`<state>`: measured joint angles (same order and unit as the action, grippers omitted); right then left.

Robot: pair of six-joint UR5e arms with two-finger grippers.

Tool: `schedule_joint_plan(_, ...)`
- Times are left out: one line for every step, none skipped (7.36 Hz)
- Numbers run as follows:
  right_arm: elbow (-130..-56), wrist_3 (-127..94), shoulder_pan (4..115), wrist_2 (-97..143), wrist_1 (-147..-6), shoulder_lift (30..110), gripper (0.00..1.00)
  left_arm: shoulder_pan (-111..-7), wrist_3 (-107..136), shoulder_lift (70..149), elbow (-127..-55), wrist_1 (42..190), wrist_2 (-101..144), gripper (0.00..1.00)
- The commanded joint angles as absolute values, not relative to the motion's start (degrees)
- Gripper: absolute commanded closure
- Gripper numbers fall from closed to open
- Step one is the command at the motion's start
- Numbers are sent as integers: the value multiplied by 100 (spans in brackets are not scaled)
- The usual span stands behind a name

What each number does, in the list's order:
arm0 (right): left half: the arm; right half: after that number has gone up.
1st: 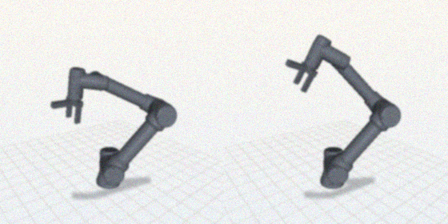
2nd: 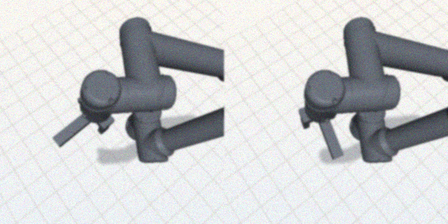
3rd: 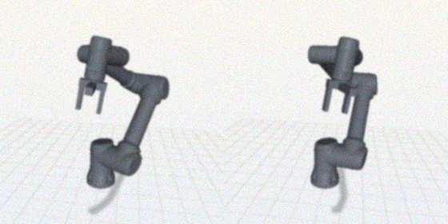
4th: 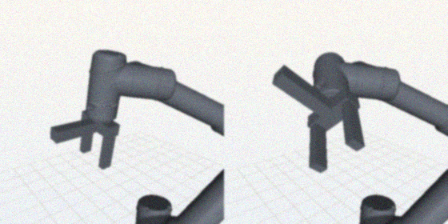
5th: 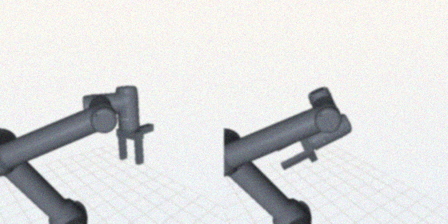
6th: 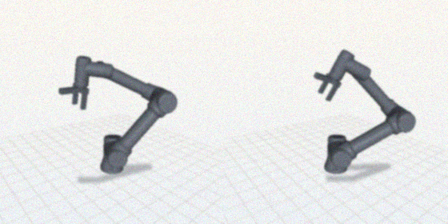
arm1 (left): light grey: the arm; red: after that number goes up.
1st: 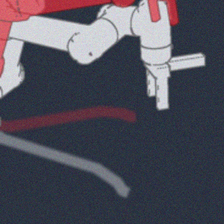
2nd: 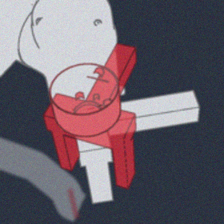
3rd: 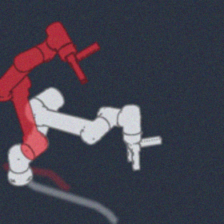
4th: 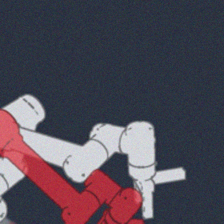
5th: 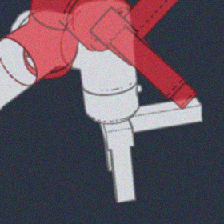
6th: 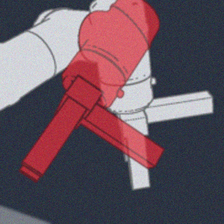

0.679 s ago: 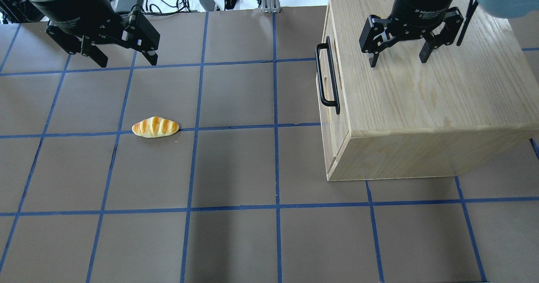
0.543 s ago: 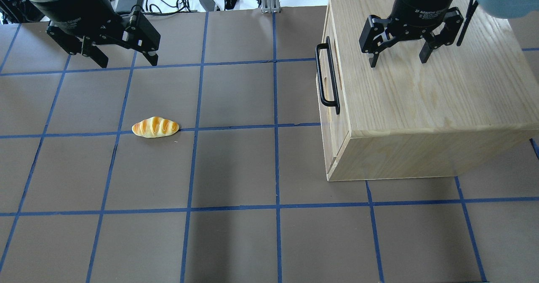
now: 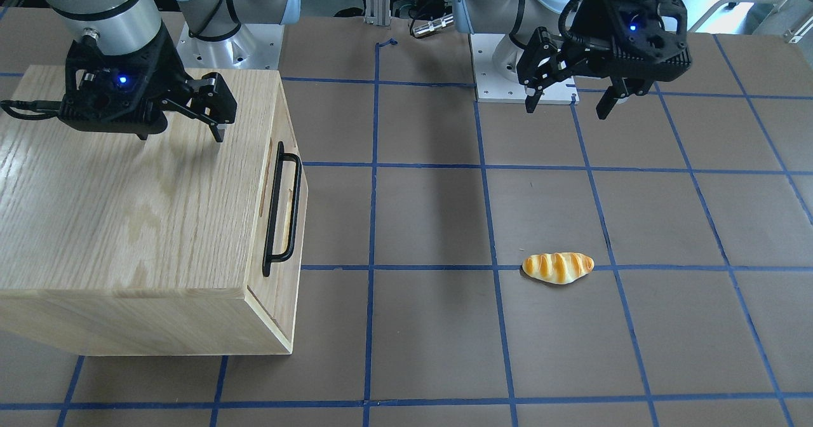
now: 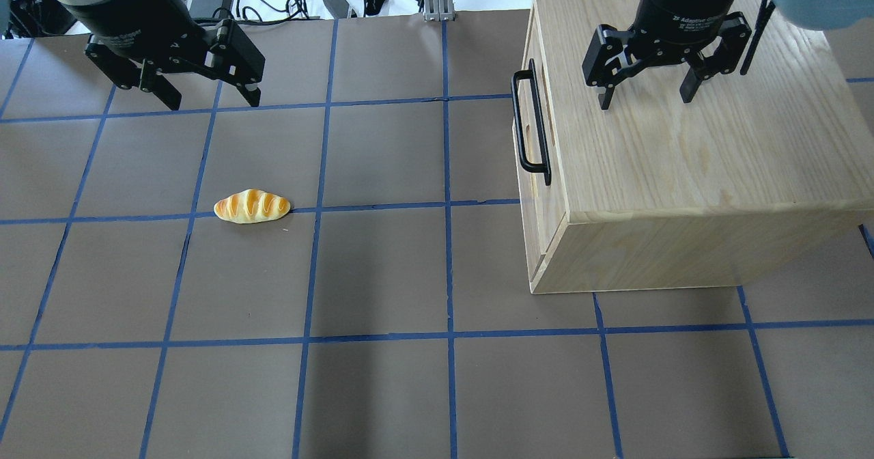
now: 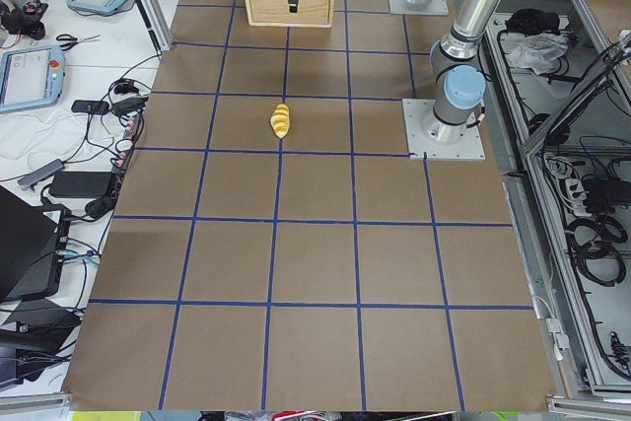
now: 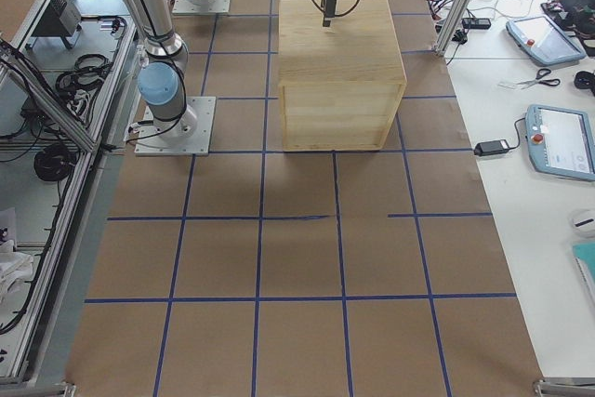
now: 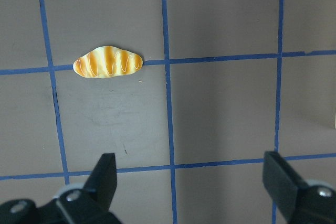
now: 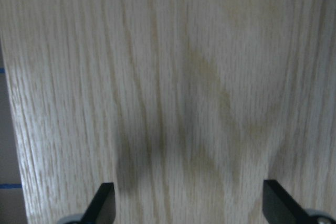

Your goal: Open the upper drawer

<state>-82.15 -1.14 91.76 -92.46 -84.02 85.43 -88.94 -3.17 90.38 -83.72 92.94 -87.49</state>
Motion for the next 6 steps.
schedule_joint_plan(-8209, -106, 9176, -9246, -8402, 8543, 0, -8895, -334, 9201, -8376, 9141, -8754, 0)
schedule_joint_plan(-8209, -114, 9176, -9246, -8402, 8543, 0, -8886, -351, 9237, -8385, 9054, -8745, 0)
schedule_joint_plan(-8209, -114, 9176, -9246, -8402, 8543, 0, -8894, -317, 9263, -8367, 9053, -8780, 0)
schedule_joint_plan(-8218, -114, 9176, -9246, -8402, 8543, 0, -8895, -316, 9255, -8350, 9061, -8806, 0)
schedule_joint_plan(-8209, -114, 9167, -9246, -8402, 8543, 0, -8895, -316, 9290, -8350, 9053, -8772, 0)
schedule_joint_plan(-8209, -114, 9176, -9246, -8402, 8543, 0, -8903, -308, 9307, -8367, 9061, -8737, 0)
